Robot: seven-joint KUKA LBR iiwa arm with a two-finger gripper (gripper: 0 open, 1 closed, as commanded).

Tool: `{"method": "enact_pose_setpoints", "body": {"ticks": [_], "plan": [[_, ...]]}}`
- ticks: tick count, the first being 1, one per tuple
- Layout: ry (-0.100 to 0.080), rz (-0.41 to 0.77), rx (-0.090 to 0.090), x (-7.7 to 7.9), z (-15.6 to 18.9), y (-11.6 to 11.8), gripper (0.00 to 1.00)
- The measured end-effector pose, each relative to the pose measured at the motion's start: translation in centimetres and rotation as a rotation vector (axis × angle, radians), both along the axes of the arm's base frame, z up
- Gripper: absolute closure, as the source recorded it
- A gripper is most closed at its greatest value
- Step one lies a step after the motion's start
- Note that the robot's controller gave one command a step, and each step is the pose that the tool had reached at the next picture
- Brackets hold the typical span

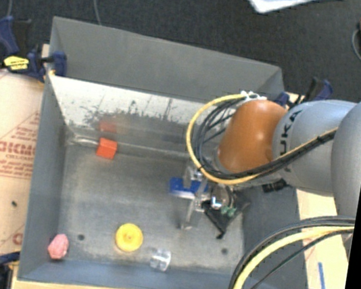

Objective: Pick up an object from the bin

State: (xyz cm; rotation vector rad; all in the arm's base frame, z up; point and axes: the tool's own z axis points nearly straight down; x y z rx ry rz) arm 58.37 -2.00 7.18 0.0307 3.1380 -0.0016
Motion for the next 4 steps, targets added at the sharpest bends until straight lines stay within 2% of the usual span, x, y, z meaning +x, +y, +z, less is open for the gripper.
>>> {"method": "enact_pose_setpoints", "body": {"ticks": [1,2,3,4], "plan": [[-0.006,-0.043,0.003,0.8,4.2,0.9,0.00],[0.000,-0.167,0.001,-2.9,2.8,-1.2,0.00],[-0.013,-0.304,0.005,1.3,0.0,-0.5,0.00],[-0.015,0.422,-0.001,1.1,0.3,-7.0,1.00]]}}
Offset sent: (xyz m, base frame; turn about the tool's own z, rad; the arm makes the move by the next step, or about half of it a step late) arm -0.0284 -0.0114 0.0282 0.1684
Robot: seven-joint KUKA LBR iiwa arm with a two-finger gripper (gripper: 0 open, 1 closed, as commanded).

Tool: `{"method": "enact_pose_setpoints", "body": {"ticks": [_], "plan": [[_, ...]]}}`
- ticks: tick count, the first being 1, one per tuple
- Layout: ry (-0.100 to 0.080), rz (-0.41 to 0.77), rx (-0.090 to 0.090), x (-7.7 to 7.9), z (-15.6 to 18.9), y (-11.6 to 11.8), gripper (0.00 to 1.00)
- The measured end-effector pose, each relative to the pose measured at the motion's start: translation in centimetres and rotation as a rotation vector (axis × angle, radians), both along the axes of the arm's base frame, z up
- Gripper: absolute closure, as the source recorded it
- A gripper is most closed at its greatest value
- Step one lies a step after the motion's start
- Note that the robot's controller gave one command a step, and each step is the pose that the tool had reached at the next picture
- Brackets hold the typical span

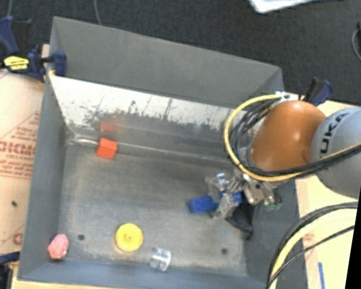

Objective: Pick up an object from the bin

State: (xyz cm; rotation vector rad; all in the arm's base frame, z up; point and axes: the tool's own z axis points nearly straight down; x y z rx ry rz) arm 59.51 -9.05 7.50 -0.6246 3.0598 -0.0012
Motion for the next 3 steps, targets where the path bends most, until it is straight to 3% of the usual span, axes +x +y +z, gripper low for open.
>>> {"method": "enact_pose_setpoints", "body": {"ticks": [1,3], "plan": [[0.001,0.077,-0.003,-0.1,0.0,-1.0,1.00],[0.012,0.064,0.000,-0.5,2.0,-0.9,1.00]]}}
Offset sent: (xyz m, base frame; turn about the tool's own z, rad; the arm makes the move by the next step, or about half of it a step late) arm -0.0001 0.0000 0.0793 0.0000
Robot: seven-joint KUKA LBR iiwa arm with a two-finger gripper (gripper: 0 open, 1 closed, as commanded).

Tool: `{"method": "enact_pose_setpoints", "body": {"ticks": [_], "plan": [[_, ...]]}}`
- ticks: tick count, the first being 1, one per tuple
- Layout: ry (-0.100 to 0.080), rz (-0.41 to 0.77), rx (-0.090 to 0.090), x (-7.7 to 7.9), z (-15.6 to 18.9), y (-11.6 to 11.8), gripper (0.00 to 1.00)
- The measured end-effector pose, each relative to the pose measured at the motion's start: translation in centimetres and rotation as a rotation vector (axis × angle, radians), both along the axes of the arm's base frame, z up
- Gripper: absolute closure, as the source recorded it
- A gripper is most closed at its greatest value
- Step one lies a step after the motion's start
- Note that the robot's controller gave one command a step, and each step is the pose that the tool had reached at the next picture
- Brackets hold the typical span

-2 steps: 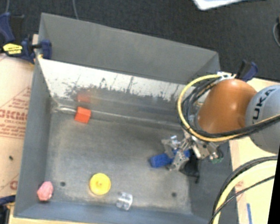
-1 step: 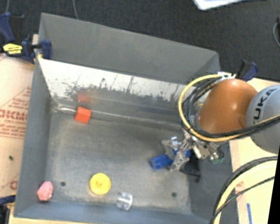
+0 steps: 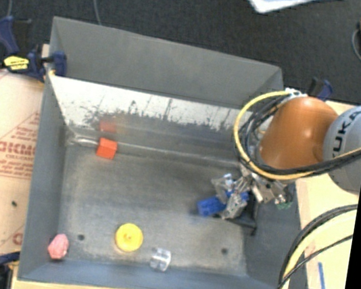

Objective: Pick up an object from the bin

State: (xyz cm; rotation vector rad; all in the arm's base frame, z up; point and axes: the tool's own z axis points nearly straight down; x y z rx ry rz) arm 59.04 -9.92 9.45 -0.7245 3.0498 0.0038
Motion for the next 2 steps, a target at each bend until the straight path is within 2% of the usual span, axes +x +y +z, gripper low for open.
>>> {"method": "enact_pose_setpoints", "body": {"ticks": [1,2], "plan": [[-0.010,-0.012,-0.002,0.26,1.65,-0.13,1.00],[-0.011,-0.012,-0.004,0.30,2.57,-0.17,1.00]]}}
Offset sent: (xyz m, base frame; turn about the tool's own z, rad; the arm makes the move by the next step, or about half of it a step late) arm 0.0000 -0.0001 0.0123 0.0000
